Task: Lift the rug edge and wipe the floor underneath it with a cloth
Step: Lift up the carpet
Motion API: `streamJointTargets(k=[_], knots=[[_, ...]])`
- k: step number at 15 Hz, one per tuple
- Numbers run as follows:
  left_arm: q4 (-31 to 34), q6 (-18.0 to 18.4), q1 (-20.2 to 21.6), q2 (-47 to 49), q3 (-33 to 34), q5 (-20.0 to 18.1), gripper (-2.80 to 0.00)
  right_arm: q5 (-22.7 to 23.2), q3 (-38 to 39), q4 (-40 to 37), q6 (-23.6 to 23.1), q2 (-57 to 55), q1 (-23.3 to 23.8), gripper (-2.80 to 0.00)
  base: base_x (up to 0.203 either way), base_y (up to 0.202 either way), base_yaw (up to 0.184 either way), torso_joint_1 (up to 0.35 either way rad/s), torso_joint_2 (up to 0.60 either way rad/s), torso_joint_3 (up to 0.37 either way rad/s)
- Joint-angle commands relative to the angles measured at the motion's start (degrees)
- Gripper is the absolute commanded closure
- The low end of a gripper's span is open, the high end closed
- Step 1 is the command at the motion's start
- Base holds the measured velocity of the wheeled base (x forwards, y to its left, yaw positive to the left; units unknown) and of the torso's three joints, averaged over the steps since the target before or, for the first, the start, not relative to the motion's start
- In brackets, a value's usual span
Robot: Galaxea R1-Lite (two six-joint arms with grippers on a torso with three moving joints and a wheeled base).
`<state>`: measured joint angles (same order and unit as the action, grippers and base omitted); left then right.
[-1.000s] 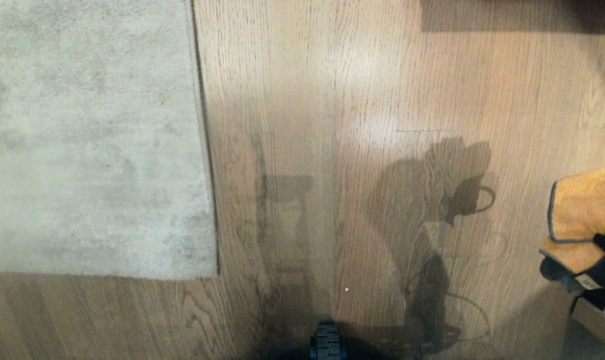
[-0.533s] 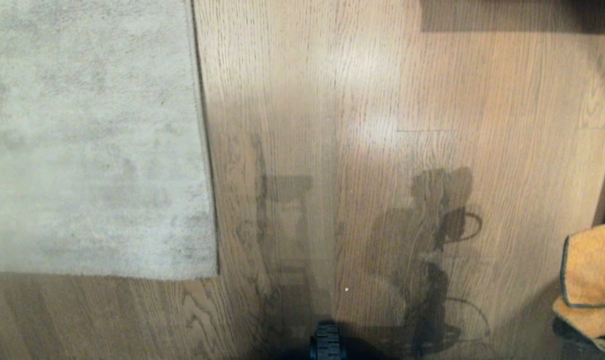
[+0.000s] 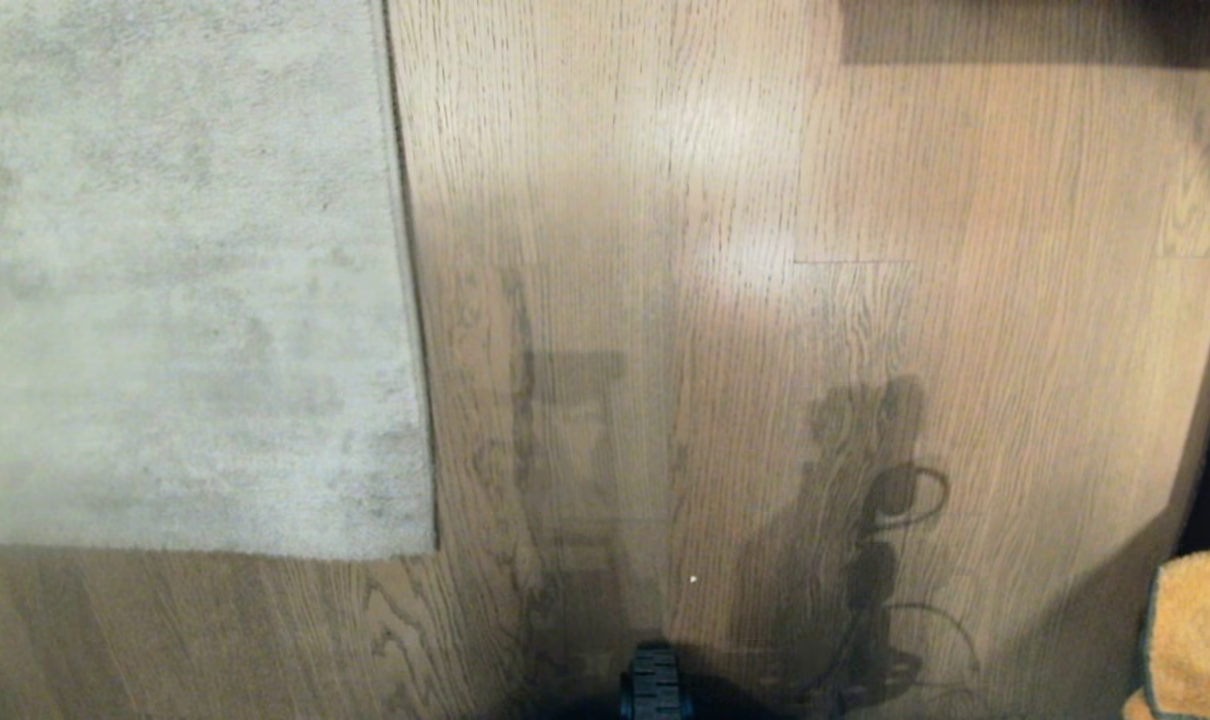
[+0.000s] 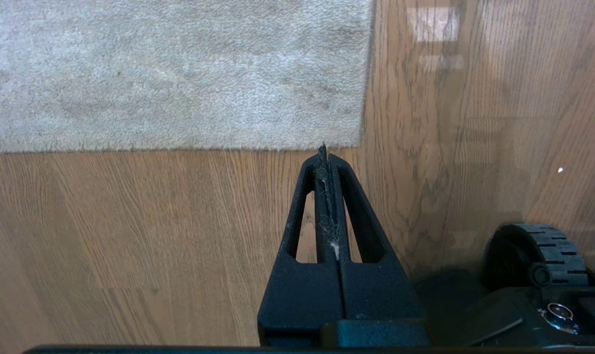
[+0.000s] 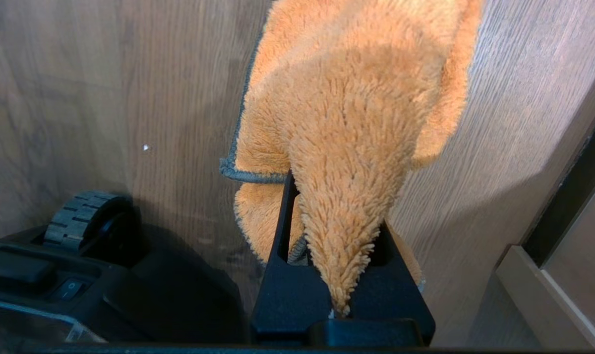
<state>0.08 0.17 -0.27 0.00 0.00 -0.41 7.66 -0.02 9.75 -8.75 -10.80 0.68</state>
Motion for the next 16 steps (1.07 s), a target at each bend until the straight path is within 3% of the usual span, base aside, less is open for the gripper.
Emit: streamJointTargets(k=[1, 4, 6, 16], knots=[[0.0, 0.0, 0.0, 0.0, 0.0, 0.0, 0.00, 0.0, -0.1, -3.5, 0.1, 6.3, -0.4, 0.00, 0.000, 0.000, 0.000, 0.000, 0.00, 0.000], [0.0, 0.0, 0.0, 0.0, 0.0, 0.0, 0.00, -4.1, -0.1, -10.0, -0.2, 10.6, -0.6, 0.00, 0.000, 0.000, 0.000, 0.000, 0.00, 0.000], [0.0, 0.0, 0.0, 0.0, 0.0, 0.0, 0.00, -5.5, 0.0, -10.0, 0.4, 10.8, -0.6, 0.00, 0.000, 0.000, 0.000, 0.000, 0.00, 0.000], [0.0, 0.0, 0.0, 0.0, 0.0, 0.0, 0.00, -5.4, 0.0, -10.0, 2.1, 10.8, -0.6, 0.00, 0.000, 0.000, 0.000, 0.000, 0.00, 0.000]])
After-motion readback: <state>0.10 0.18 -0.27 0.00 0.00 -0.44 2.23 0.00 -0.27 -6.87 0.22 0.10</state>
